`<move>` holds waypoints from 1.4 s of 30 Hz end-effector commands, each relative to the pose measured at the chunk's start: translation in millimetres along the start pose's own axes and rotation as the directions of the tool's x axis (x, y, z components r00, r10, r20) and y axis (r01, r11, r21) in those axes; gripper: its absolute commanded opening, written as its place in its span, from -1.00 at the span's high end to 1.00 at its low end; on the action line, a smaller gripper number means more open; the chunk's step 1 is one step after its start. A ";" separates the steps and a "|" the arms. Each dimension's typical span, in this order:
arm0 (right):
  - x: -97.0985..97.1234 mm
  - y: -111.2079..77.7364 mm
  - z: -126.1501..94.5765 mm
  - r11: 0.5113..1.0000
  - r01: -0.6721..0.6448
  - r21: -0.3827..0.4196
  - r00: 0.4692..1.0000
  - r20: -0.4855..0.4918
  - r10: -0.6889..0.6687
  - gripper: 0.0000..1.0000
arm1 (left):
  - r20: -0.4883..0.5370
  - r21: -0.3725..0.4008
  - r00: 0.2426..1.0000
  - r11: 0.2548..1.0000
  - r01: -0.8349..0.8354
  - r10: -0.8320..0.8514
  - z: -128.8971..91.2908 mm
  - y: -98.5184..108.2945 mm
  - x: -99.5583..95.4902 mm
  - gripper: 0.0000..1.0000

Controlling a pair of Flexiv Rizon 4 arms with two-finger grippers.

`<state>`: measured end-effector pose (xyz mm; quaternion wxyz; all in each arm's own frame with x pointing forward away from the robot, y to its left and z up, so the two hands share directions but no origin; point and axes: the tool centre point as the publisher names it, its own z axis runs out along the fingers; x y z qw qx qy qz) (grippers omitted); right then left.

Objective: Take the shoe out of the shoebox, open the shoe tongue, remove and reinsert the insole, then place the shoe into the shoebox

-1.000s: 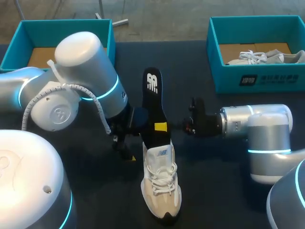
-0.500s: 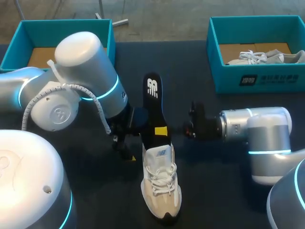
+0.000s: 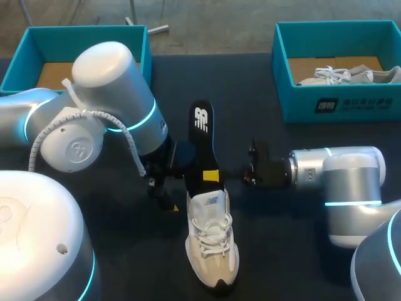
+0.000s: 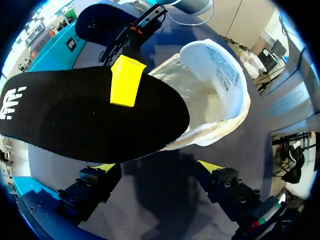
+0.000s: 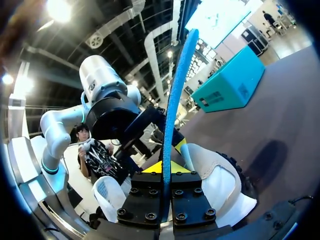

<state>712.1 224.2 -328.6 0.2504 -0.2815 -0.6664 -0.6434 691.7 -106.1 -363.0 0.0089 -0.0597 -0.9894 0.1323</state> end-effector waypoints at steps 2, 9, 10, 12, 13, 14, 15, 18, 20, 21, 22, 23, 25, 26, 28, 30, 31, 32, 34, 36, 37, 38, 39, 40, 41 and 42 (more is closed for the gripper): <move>1.2 -1.2 1.5 1.000 -0.001 0.001 1.000 0.005 0.001 1.00 | 0.002 -0.002 1.000 1.000 0.001 -0.001 0.7 -0.2 0.3 -1.00; -3.9 -9.0 0.5 1.000 -0.029 0.010 0.999 0.014 0.029 1.00 | 0.002 -0.002 1.000 1.000 0.001 -0.001 0.7 -0.2 0.3 -1.00; -4.6 -11.4 -1.1 0.999 -0.037 0.007 0.999 0.018 0.037 1.00 | 0.002 -0.002 1.000 1.000 0.001 -0.001 0.7 -0.2 0.3 -1.00; -4.7 -14.9 -2.6 0.999 -0.045 0.004 0.999 0.023 0.045 1.00 | 0.002 -0.002 1.000 1.000 0.001 -0.001 0.7 -0.2 0.3 -1.00; -4.6 -16.1 -2.9 0.999 -0.047 0.003 0.999 0.025 0.047 1.00 | 0.002 -0.002 1.000 1.000 0.001 -0.001 0.7 -0.2 0.3 -1.00; -4.2 -17.7 -3.4 0.999 -0.050 0.001 0.998 0.027 0.050 1.00 | 0.002 -0.002 1.000 1.000 0.001 -0.001 0.7 -0.2 0.3 -1.00; -3.5 -19.9 -3.9 0.999 -0.052 0.001 0.998 0.028 0.052 1.00 | 0.002 -0.002 1.000 1.000 0.001 -0.001 0.7 -0.2 0.3 -1.00; -2.4 -24.4 -4.9 0.998 -0.060 0.001 0.998 0.029 0.060 1.00 | 0.002 -0.002 1.000 1.000 0.001 -0.001 0.7 -0.2 0.3 -1.00; -2.0 -28.5 -5.5 0.998 -0.067 0.005 0.997 0.026 0.067 1.00 | 0.002 -0.002 1.000 1.000 0.001 -0.001 0.7 -0.2 0.3 -1.00; -1.9 -29.9 -5.8 0.998 -0.068 0.007 0.997 0.025 0.068 1.00 | 0.002 -0.002 1.000 1.000 0.001 -0.001 0.7 -0.2 0.3 -1.00; -1.6 -31.4 -5.6 0.998 -0.070 0.007 0.997 0.024 0.069 1.00 | 0.002 -0.002 1.000 1.000 0.001 -0.001 0.7 -0.2 0.3 -1.00; -1.4 -32.3 -5.3 0.997 -0.072 0.008 0.997 0.023 0.071 1.00 | 0.002 -0.002 1.000 1.000 0.001 -0.001 0.7 -0.2 0.3 -1.00; -1.3 -35.0 -4.8 0.997 -0.077 0.011 0.997 0.017 0.077 1.00 | 0.002 -0.002 1.000 1.000 0.001 -0.001 0.7 -0.2 0.3 -1.00; -1.3 -36.2 -4.5 0.997 -0.079 0.011 0.997 0.014 0.079 1.00 | 0.002 -0.002 1.000 1.000 0.001 -0.001 0.7 -0.2 0.3 -1.00; -1.4 -39.1 -4.0 0.997 -0.082 0.003 0.997 -0.004 0.082 1.00 | 0.002 -0.002 1.000 1.000 0.001 -0.001 0.7 -0.2 0.3 -1.00; -1.1 -41.8 -3.5 0.997 -0.083 -0.006 0.996 -0.026 0.083 1.00 | 0.002 -0.002 1.000 1.000 0.001 -0.001 0.7 -0.2 0.3 -1.00; -0.9 -42.7 -3.1 0.997 -0.081 -0.009 0.996 -0.042 0.080 1.00 | 0.002 -0.002 1.000 1.000 0.001 -0.001 0.7 -0.2 0.3 -1.00; 0.0 -43.4 -2.5 0.997 -0.079 -0.009 0.996 -0.051 0.078 1.00 | 0.002 -0.002 1.000 1.000 0.001 -0.001 0.7 -0.2 0.3 -1.00; 1.2 -43.6 -1.9 0.997 -0.075 -0.011 0.996 -0.052 0.075 1.00 | 0.002 -0.002 1.000 1.000 0.001 -0.001 0.7 -0.2 0.3 -1.00; 3.3 -43.0 -1.9 0.998 -0.065 -0.016 0.996 -0.057 0.064 1.00 | 0.002 -0.002 1.000 1.000 0.001 -0.001 0.7 -0.2 0.3 -1.00; 4.4 -42.6 -2.0 0.998 -0.061 -0.017 0.997 -0.058 0.060 1.00 | 0.002 -0.002 1.000 1.000 0.001 -0.001 0.7 -0.2 0.3 -1.00; 5.5 -42.4 -2.0 0.998 -0.058 -0.017 0.997 -0.060 0.057 1.00 | 0.002 -0.002 1.000 1.000 0.001 -0.001 0.7 -0.2 0.3 -1.00; 6.3 -42.3 -1.9 0.998 -0.055 -0.018 0.997 -0.060 0.054 1.00 | 0.002 -0.002 1.000 1.000 0.001 -0.001 0.7 -0.2 0.3 -1.00; 6.9 -42.4 -1.9 0.998 -0.054 -0.018 0.997 -0.059 0.053 1.00 | 0.002 -0.002 1.000 1.000 0.001 -0.001 0.7 -0.2 0.3 -1.00; 7.6 -42.8 -1.9 0.998 -0.052 -0.017 0.997 -0.060 0.051 1.00 | 0.002 -0.002 1.000 1.000 0.001 -0.001 0.7 -0.2 0.3 -1.00; 7.9 -43.1 -1.9 0.999 -0.049 -0.017 0.997 -0.060 0.048 1.00 | 0.002 -0.002 1.000 1.000 0.001 -0.001 0.7 -0.2 0.3 -1.00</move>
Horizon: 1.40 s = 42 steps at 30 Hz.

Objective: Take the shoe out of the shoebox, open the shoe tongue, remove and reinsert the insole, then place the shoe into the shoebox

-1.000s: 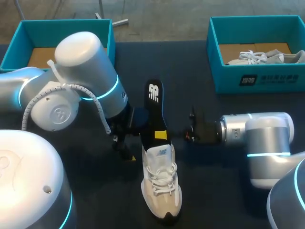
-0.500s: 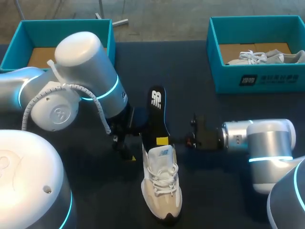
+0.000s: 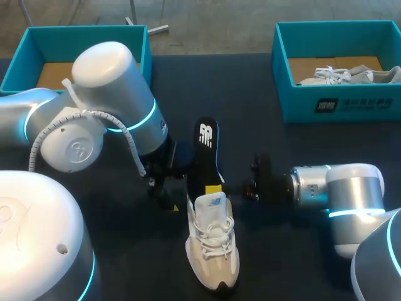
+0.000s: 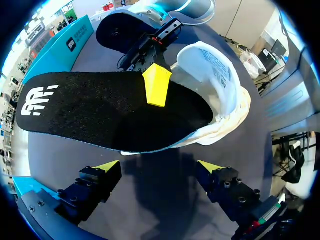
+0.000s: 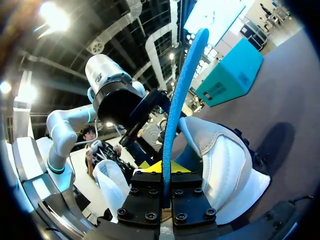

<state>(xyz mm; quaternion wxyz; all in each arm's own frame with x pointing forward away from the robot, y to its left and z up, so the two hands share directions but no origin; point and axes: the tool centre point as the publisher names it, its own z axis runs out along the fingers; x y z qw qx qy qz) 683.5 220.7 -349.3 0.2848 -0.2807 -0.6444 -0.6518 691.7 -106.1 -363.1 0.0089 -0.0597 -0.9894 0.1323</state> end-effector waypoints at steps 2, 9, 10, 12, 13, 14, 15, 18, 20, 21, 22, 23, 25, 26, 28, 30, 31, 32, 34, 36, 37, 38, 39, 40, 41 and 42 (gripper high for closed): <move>2.0 -8.9 1.4 1.000 0.008 0.001 1.000 -0.001 -0.008 1.00 | 0.002 -0.002 1.000 1.000 0.001 -0.001 0.7 -0.2 0.4 -1.00; 5.0 -3.6 4.2 1.000 0.018 0.005 1.000 -0.007 -0.018 0.58 | 0.002 -0.002 1.000 1.000 0.001 -0.001 0.7 -0.2 0.4 -1.00; 5.1 -2.9 4.6 1.000 0.018 0.006 1.000 -0.007 -0.018 0.55 | 0.002 -0.002 1.000 1.000 0.001 -0.001 0.7 -0.2 0.4 -1.00; 5.2 -1.5 5.4 1.000 0.018 0.011 1.000 -0.007 -0.018 0.55 | 0.002 -0.002 1.000 1.000 0.001 -0.001 0.7 -0.2 0.4 -1.00; 5.5 -0.8 5.8 1.000 0.018 0.013 1.000 -0.006 -0.018 0.59 | 0.002 -0.002 1.000 1.000 0.001 -0.001 0.7 -0.2 0.4 -1.00; 5.9 0.0 6.2 1.000 0.019 0.015 1.000 -0.006 -0.019 0.61 | 0.002 -0.002 1.000 1.000 0.001 -0.001 0.7 -0.2 0.4 -1.00; 6.5 0.8 6.5 1.000 0.020 0.019 1.000 -0.005 -0.020 0.61 | 0.002 -0.002 1.000 1.000 0.001 -0.001 0.7 -0.2 0.4 -1.00; 8.8 4.1 7.3 0.999 0.026 0.027 1.000 -0.001 -0.026 0.64 | 0.002 -0.002 1.000 1.000 0.001 -0.001 0.7 -0.2 0.4 -1.00; 10.3 6.9 7.8 0.999 0.032 0.033 0.999 0.000 -0.032 0.66 | 0.002 -0.002 1.000 1.000 0.001 -0.001 0.7 -0.2 0.4 -1.00; 11.0 8.4 8.0 0.999 0.035 0.036 0.999 0.001 -0.035 0.67 | 0.002 -0.002 1.000 1.000 0.001 -0.001 0.7 -0.2 0.4 -1.00; 11.5 9.7 8.4 0.999 0.038 0.039 0.999 0.001 -0.038 0.68 | 0.002 -0.002 1.000 1.000 0.001 -0.001 0.7 -0.2 0.4 -1.00; 12.0 11.2 8.8 0.998 0.041 0.042 0.999 0.001 -0.041 0.67 | 0.002 -0.002 1.000 1.000 0.001 -0.001 0.7 -0.2 0.4 -1.00; 12.7 13.7 9.7 0.998 0.048 0.047 0.999 0.000 -0.048 0.64 | 0.002 -0.002 1.000 1.000 0.001 -0.001 0.7 -0.2 0.4 -1.00; 12.9 15.0 10.2 0.997 0.050 0.051 0.999 0.000 -0.051 0.62 | 0.002 -0.002 1.000 1.000 0.001 -0.001 0.7 -0.2 0.4 -1.00; 13.1 17.4 10.8 0.997 0.054 0.055 0.999 0.000 -0.055 0.57 | 0.002 -0.002 1.000 1.000 0.001 -0.001 0.7 -0.2 0.4 -1.00; 12.9 19.1 11.1 0.997 0.057 0.060 0.998 -0.001 -0.057 0.53 | 0.002 -0.002 1.000 1.000 0.001 -0.001 0.7 -0.2 0.4 -1.00; 12.9 20.0 11.2 0.996 0.058 0.063 0.998 -0.001 -0.058 0.52 | 0.002 -0.002 1.000 1.000 0.001 -0.001 0.7 -0.2 0.4 -1.00; 13.0 21.0 11.1 0.996 0.059 0.065 0.998 -0.001 -0.059 0.52 | 0.002 -0.002 1.000 1.000 0.001 -0.001 0.7 -0.2 0.4 -1.00; 13.5 23.1 10.9 0.996 0.062 0.069 0.998 -0.001 -0.062 0.52 | 0.002 -0.002 1.000 1.000 0.001 -0.001 0.7 -0.2 0.4 -1.00; 14.2 25.4 10.5 0.995 0.065 0.073 0.998 0.001 -0.066 0.51 | 0.002 -0.002 1.000 1.000 0.001 -0.001 0.7 -0.2 0.4 -1.00; 14.6 26.7 10.5 0.995 0.067 0.075 0.998 0.002 -0.068 0.53 | 0.002 -0.002 1.000 1.000 0.001 -0.001 0.7 -0.2 0.4 -1.00; 14.7 28.1 10.5 0.994 0.070 0.080 0.998 0.004 -0.070 0.54 | 0.002 -0.002 1.000 1.000 0.001 -0.001 0.7 -0.2 0.4 -1.00; 14.7 29.5 10.6 0.994 0.070 0.083 0.997 0.007 -0.071 0.55 | 0.002 -0.002 1.000 1.000 0.001 -0.001 0.7 -0.2 0.4 -1.00; 14.6 30.9 10.8 0.994 0.072 0.086 0.997 0.009 -0.073 0.55 | 0.002 -0.002 1.000 1.000 0.001 -0.001 0.7 -0.2 0.4 -1.00; 14.7 32.1 10.9 0.993 0.073 0.088 0.997 0.009 -0.074 0.56 | 0.002 -0.002 1.000 1.000 0.001 -0.001 0.7 -0.2 0.4 -1.00; 14.7 33.2 11.1 0.993 0.074 0.090 0.997 0.009 -0.075 0.56 | 0.002 -0.002 1.000 1.000 0.001 -0.001 0.7 -0.2 0.4 -1.00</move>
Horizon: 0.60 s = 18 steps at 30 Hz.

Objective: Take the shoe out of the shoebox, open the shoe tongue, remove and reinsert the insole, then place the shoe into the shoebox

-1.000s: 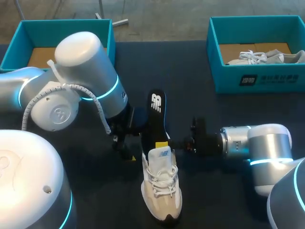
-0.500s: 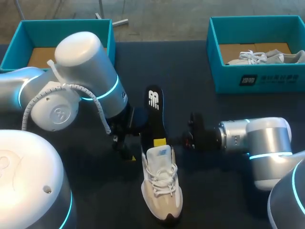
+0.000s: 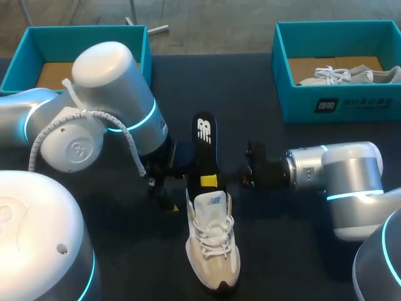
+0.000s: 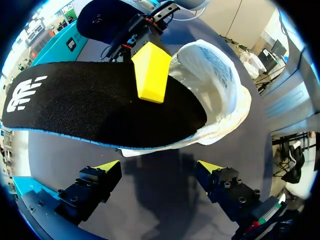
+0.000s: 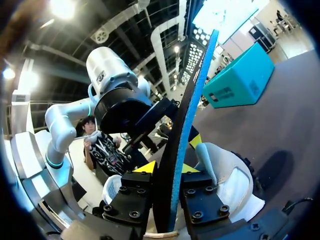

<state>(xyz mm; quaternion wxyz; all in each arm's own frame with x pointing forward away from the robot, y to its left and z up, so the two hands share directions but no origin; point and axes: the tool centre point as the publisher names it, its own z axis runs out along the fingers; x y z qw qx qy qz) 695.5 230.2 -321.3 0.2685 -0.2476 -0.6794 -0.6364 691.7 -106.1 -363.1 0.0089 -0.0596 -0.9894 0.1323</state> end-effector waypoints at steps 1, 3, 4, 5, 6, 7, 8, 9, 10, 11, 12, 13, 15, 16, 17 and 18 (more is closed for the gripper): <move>2.1 5.7 0.8 1.000 0.000 0.014 1.000 0.006 0.000 0.56 | 0.002 -0.002 1.000 1.000 0.001 -0.001 0.7 -0.2 0.4 -1.00; 2.1 5.7 0.8 1.000 0.000 0.014 1.000 0.006 0.000 0.56 | 0.002 -0.002 1.000 1.000 0.001 -0.001 0.7 -0.2 0.4 -1.00; 2.1 5.7 0.8 1.000 0.000 0.014 1.000 0.006 0.000 0.56 | 0.002 -0.002 1.000 1.000 0.001 -0.001 0.7 -0.2 0.4 -1.00; 2.1 5.7 0.8 1.000 0.000 0.014 1.000 0.006 0.000 0.56 | 0.002 -0.002 1.000 1.000 0.001 -0.001 0.7 -0.2 0.4 -1.00; 0.1 13.8 0.8 0.999 -0.009 0.043 1.000 0.020 0.008 0.60 | 0.002 -0.002 1.000 1.000 0.001 -0.001 0.7 -0.2 0.4 -1.00; -0.3 14.9 0.9 0.999 -0.012 0.048 1.000 0.023 0.011 0.64 | 0.002 -0.002 1.000 1.000 0.001 -0.001 0.7 -0.2 0.4 -1.00; -0.6 16.0 0.8 0.998 -0.016 0.055 1.000 0.024 0.015 0.74 | 0.002 -0.002 1.000 1.000 0.001 -0.001 0.7 -0.2 0.4 -1.00; -1.1 16.7 0.9 0.998 -0.019 0.061 0.999 0.027 0.018 0.88 | 0.002 -0.002 1.000 1.000 0.001 -0.001 0.7 -0.2 0.4 -1.00; -1.9 17.1 1.0 0.998 -0.021 0.062 0.999 0.029 0.019 1.00 | 0.002 -0.002 1.000 1.000 0.001 -0.001 0.7 -0.2 0.4 -1.00; -3.5 17.1 1.1 0.998 -0.025 0.064 0.999 0.029 0.023 1.00 | 0.002 -0.002 1.000 1.000 0.001 -0.001 0.7 -0.2 0.4 -1.00; -5.0 16.8 1.0 0.998 -0.029 0.064 0.999 0.028 0.027 1.00 | 0.002 -0.002 1.000 1.000 0.001 -0.001 0.7 -0.2 0.4 -1.00; -6.3 16.2 0.8 0.998 -0.032 0.062 0.999 0.029 0.030 1.00 | 0.002 -0.002 1.000 1.000 0.001 -0.001 0.7 -0.2 0.4 -1.00; -8.6 14.1 0.2 0.998 -0.040 0.052 0.999 0.022 0.039 1.00 | 0.002 -0.002 1.000 1.000 0.001 -0.001 0.7 -0.2 0.4 -1.00; -9.2 13.2 0.1 0.998 -0.043 0.049 0.999 0.021 0.042 1.00 | 0.002 -0.002 1.000 1.000 0.001 -0.001 0.7 -0.2 0.4 -1.00; -9.2 13.2 0.1 0.998 -0.043 0.049 0.999 0.021 0.042 1.00 | 0.002 -0.002 1.000 1.000 0.001 -0.001 0.7 -0.2 0.4 -1.00; -9.2 13.2 0.1 0.998 -0.043 0.049 0.999 0.021 0.042 1.00 | 0.002 -0.002 1.000 1.000 0.001 -0.001 0.7 -0.2 0.4 -1.00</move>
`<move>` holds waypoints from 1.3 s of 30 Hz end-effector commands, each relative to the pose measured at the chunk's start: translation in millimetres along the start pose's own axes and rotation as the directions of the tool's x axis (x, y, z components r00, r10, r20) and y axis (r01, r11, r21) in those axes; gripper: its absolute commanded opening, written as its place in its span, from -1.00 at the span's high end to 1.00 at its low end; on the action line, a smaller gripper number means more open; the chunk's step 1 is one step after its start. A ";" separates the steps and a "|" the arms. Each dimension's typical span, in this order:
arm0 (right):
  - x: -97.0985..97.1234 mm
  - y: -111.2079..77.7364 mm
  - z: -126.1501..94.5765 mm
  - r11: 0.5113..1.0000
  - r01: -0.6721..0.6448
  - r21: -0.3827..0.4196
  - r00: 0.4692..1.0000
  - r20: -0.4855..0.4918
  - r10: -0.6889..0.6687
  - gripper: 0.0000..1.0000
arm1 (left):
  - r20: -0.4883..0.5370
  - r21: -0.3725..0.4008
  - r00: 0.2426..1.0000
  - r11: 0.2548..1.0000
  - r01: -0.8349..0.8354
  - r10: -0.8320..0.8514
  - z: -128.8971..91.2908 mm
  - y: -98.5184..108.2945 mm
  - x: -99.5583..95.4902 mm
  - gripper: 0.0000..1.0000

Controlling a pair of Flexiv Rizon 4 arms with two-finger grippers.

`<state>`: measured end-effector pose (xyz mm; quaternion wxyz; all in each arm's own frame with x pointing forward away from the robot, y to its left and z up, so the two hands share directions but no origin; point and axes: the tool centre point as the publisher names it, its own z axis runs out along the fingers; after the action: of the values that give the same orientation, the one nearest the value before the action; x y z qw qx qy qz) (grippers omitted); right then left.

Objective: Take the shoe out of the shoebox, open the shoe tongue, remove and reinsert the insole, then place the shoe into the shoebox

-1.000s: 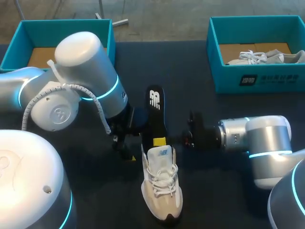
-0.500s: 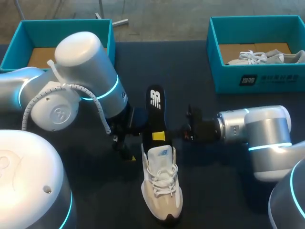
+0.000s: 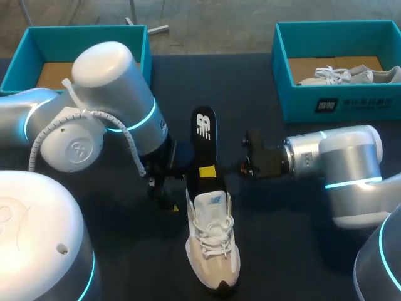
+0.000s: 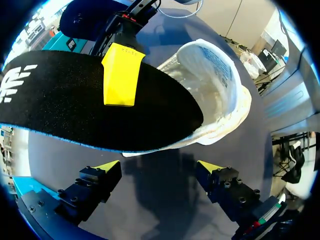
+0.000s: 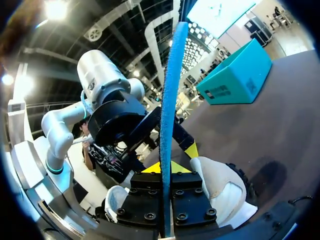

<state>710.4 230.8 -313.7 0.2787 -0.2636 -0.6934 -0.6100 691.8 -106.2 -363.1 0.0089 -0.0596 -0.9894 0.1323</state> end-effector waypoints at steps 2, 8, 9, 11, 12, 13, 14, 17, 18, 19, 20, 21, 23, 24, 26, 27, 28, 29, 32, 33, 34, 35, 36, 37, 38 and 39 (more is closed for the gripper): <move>-6.3 -10.5 0.6 1.000 -0.017 -0.020 1.000 -0.020 0.017 1.00 | 0.002 -0.002 1.000 1.000 0.001 -0.001 0.7 -0.2 0.4 -1.00; -6.8 -21.9 -0.1 0.999 -0.037 -0.037 0.999 -0.024 0.036 1.00 | 0.002 -0.002 1.000 1.000 0.001 -0.001 0.7 -0.2 0.4 -1.00; -6.6 -23.6 -0.1 0.998 -0.039 -0.038 0.999 -0.024 0.039 1.00 | 0.002 -0.002 1.000 1.000 0.001 -0.001 0.7 -0.2 0.4 -1.00; -5.5 -26.4 0.0 0.998 -0.043 -0.042 0.999 -0.024 0.042 1.00 | 0.002 -0.002 1.000 1.000 0.001 -0.001 0.7 -0.2 0.4 -1.00; -4.6 -27.7 0.1 0.998 -0.044 -0.045 0.999 -0.024 0.043 1.00 | 0.002 -0.002 1.000 1.000 0.001 -0.001 0.7 -0.2 0.4 -1.00; -3.9 -28.9 0.2 0.998 -0.045 -0.046 0.999 -0.024 0.044 1.00 | 0.002 -0.002 1.000 1.000 0.001 -0.001 0.7 -0.2 0.4 -1.00; -2.9 -30.1 0.6 0.998 -0.046 -0.047 0.999 -0.023 0.044 1.00 | 0.002 -0.002 1.000 1.000 0.001 -0.001 0.7 -0.2 0.4 -1.00; 0.2 -32.9 2.2 0.998 -0.047 -0.049 0.999 -0.021 0.046 1.00 | 0.002 -0.002 1.000 1.000 0.001 -0.001 0.7 -0.2 0.4 -1.00; 1.3 -33.7 2.7 0.998 -0.047 -0.050 0.999 -0.020 0.046 1.00 | 0.002 -0.002 1.000 1.000 0.001 -0.001 0.7 -0.2 0.4 -1.00; 2.6 -34.4 3.1 0.998 -0.046 -0.051 0.999 -0.020 0.045 1.00 | 0.002 -0.002 1.000 1.000 0.001 -0.001 0.7 -0.2 0.4 -1.00; 3.9 -35.1 3.6 0.998 -0.045 -0.052 0.999 -0.018 0.044 1.00 | 0.002 -0.002 1.000 1.000 0.001 -0.001 0.7 -0.2 0.4 -1.00; 5.1 -35.6 3.9 0.998 -0.044 -0.053 0.999 -0.017 0.043 1.00 | 0.002 -0.002 1.000 1.000 0.001 -0.001 0.7 -0.2 0.4 -1.00; 6.9 -37.1 4.1 0.998 -0.042 -0.056 0.999 -0.012 0.041 1.00 | 0.002 -0.002 1.000 1.000 0.001 -0.001 0.7 -0.2 0.4 -1.00; 7.4 -38.6 3.9 0.997 -0.043 -0.057 0.999 -0.011 0.042 1.00 | 0.002 -0.002 1.000 1.000 0.001 -0.001 0.7 -0.2 0.4 -1.00; 7.1 -40.9 3.8 0.997 -0.051 -0.059 0.999 -0.008 0.050 1.00 | 0.002 -0.002 1.000 1.000 0.001 -0.001 0.7 -0.2 0.4 -1.00; 6.5 -42.2 3.8 0.997 -0.055 -0.059 0.998 -0.006 0.055 1.00 | 0.002 -0.002 1.000 1.000 0.001 -0.001 0.7 -0.2 0.4 -1.00; 5.6 -43.4 3.6 0.996 -0.060 -0.059 0.998 -0.006 0.060 1.00 | 0.002 -0.002 1.000 1.000 0.001 -0.001 0.7 -0.2 0.4 -1.00; 5.6 -43.4 3.6 0.996 -0.060 -0.059 0.998 -0.006 0.060 1.00 | 0.002 -0.002 1.000 1.000 0.001 -0.001 0.7 -0.2 0.4 -1.00; 4.0 -45.3 3.5 0.996 -0.073 -0.059 0.997 -0.004 0.073 1.00 | 0.002 -0.002 1.000 1.000 0.001 -0.001 0.7 -0.2 0.4 -1.00; 3.9 -45.4 3.7 0.996 -0.075 -0.057 0.997 -0.003 0.075 1.00 | 0.002 -0.002 1.000 1.000 0.001 -0.001 0.7 -0.2 0.4 -1.00; 3.6 -45.7 4.2 0.996 -0.080 -0.049 0.997 0.005 0.081 1.00 | 0.002 -0.002 1.000 1.000 0.001 -0.001 0.7 -0.2 0.4 -1.00; 3.6 -45.7 4.2 0.996 -0.080 -0.049 0.997 0.005 0.081 1.00 | 0.002 -0.002 1.000 1.000 0.001 -0.001 0.7 -0.2 0.4 -1.00; 2.8 -46.5 4.5 0.996 -0.085 -0.041 0.996 0.012 0.085 1.00 | 0.002 -0.002 1.000 1.000 0.001 -0.001 0.7 -0.2 0.4 -1.00; 2.6 -46.8 4.5 0.996 -0.084 -0.041 0.996 0.019 0.084 1.00 | 0.002 -0.002 1.000 1.000 0.001 -0.001 0.7 -0.2 0.4 -1.00; 2.4 -46.9 4.4 0.996 -0.082 -0.043 0.996 0.017 0.083 1.00 | 0.002 -0.002 1.000 1.000 0.001 -0.001 0.7 -0.2 0.4 -1.00; 2.3 -46.9 4.4 0.996 -0.079 -0.044 0.997 0.016 0.080 1.00 | 0.002 -0.002 1.000 1.000 0.001 -0.001 0.7 -0.2 0.4 -1.00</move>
<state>677.9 227.1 -344.1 0.2925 -0.3008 -0.6707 -0.6117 691.7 -106.2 -363.1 0.0089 -0.0596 -0.9894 0.1323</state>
